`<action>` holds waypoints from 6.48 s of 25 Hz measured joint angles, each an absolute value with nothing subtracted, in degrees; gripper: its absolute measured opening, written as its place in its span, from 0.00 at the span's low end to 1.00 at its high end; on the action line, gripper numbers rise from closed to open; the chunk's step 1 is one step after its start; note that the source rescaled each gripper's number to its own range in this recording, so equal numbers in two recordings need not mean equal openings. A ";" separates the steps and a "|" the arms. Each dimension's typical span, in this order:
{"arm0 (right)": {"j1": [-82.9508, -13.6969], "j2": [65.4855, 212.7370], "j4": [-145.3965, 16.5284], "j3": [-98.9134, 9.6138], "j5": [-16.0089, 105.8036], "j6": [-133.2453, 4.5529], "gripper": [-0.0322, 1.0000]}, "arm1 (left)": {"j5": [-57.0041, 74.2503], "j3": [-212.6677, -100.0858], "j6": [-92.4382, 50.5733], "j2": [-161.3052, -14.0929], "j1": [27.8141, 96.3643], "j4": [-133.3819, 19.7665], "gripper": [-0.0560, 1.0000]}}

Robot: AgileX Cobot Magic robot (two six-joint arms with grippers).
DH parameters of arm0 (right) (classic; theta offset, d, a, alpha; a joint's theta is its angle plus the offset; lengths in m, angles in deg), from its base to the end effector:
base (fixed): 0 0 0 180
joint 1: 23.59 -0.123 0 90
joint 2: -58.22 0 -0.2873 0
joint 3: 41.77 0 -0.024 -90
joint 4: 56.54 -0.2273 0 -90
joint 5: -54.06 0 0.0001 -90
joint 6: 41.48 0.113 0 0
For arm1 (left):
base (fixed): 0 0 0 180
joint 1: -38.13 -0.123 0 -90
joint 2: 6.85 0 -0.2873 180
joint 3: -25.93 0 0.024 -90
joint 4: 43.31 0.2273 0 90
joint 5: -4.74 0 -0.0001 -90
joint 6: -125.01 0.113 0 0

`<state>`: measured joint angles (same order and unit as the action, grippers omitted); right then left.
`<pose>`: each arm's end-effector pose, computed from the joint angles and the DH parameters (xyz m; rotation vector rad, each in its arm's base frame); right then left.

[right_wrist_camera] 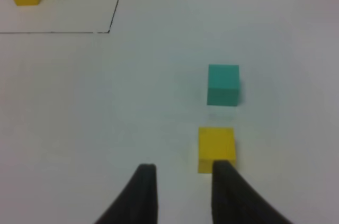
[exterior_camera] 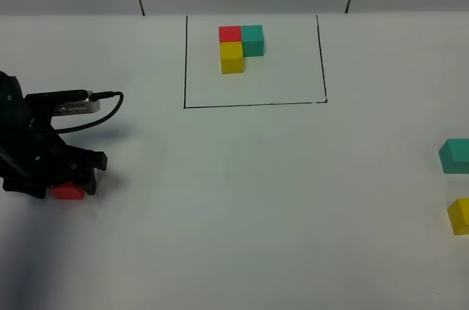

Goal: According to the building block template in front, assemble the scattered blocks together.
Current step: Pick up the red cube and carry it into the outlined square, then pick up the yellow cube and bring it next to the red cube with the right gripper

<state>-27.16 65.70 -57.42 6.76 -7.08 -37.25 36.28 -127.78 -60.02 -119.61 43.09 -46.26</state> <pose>-0.0094 0.0009 0.2557 0.0110 2.0461 0.1034 0.2953 -0.0287 0.1205 -0.0639 2.9793 -0.0667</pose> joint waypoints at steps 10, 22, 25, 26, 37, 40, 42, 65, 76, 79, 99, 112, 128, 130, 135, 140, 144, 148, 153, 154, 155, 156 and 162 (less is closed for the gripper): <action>-27.16 65.70 -57.42 6.76 -7.08 -37.25 0.03 | 37.17 -128.62 -60.22 -119.68 43.09 -46.31 0.05; -27.16 65.70 -57.42 6.76 -7.08 -37.25 0.03 | 53.77 -152.96 -39.07 -122.55 55.48 -45.53 0.05; -27.16 65.70 -57.42 6.76 -7.08 -37.25 0.03 | 58.66 -161.33 -32.68 -127.63 60.13 -45.00 0.05; -27.16 65.70 -57.42 6.76 -7.08 -37.25 0.03 | 60.51 -164.53 -31.13 -129.86 61.68 -44.32 0.05; -27.16 65.70 -57.42 6.76 -7.08 -37.25 0.03 | 72.79 -191.27 -19.49 -151.66 73.32 -35.91 0.05; -27.16 65.70 -57.42 6.76 -7.08 -37.25 0.03 | 72.84 -192.44 -14.72 -153.78 73.85 -35.91 0.05; -27.16 65.70 -57.42 6.76 -7.08 -37.25 0.03 | 72.84 -192.58 -11.46 -154.23 73.85 -35.80 0.05; -27.16 65.70 -57.37 6.76 -7.02 -37.25 0.03 | 65.68 -193.33 -6.37 -155.87 73.85 -37.24 0.05; -27.16 65.70 -57.37 6.76 -7.02 -37.25 0.03 | 65.11 -193.33 -6.37 -155.87 73.85 -37.48 0.05; -27.16 65.70 -57.37 6.76 -7.02 -37.25 0.03 | 64.53 -193.33 -6.37 -155.94 73.85 -37.63 0.13; -27.16 65.70 -57.37 6.76 -7.02 -37.25 0.03 | 72.82 -193.28 -24.68 -138.25 64.99 -39.16 1.00; -27.16 65.70 -57.31 6.76 -7.02 -37.25 0.03 | 66.23 -159.29 -32.65 -110.63 38.23 -54.03 1.00; -27.16 65.70 -57.31 6.76 -7.02 -37.25 0.03 | 62.44 -122.59 -50.51 -46.28 38.54 -51.95 0.97; -27.16 65.70 -57.31 6.76 -7.02 -37.25 0.03 | 64.25 -120.45 -50.82 -40.93 38.54 -51.57 0.96; -27.16 65.70 -57.31 6.76 -7.02 -37.25 0.03 | 65.71 -112.93 -50.97 -30.84 38.59 -50.58 0.94; -27.16 65.70 -57.31 6.76 -7.02 -37.25 0.03 | 66.76 -106.25 -51.00 -22.07 38.65 -50.56 0.94; -27.16 65.70 -57.31 6.76 -7.02 -37.25 0.03 | 66.66 -105.84 -51.00 -15.00 38.65 -50.56 0.92; -27.16 65.70 -57.31 6.76 -7.02 -37.25 0.03 | 66.66 -105.79 -51.11 -14.24 38.65 -50.56 0.91; -27.16 65.70 -57.31 6.76 -7.02 -37.25 0.03 | 66.66 -105.79 -52.08 -14.24 38.65 -50.51 0.88; -27.16 65.70 -57.31 6.76 -7.02 -37.25 0.03 | 66.66 -105.79 -52.14 -14.24 38.65 -50.51 0.87; -27.16 65.70 -57.31 6.76 -7.02 -37.25 0.03 | 66.66 -105.79 -52.18 -14.24 38.65 -50.51 0.86; -27.16 65.70 -57.31 6.76 -7.02 -37.25 0.03 | 66.66 -105.79 -52.18 -14.24 38.65 -50.44 0.85; -27.16 65.70 -57.31 6.76 -7.02 -37.25 0.03 | 66.66 -105.79 -52.38 -14.24 38.65 -50.40 0.74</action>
<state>-27.16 65.70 -57.31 6.76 -7.02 -37.25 66.66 -105.79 -52.38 -14.24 38.65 -50.40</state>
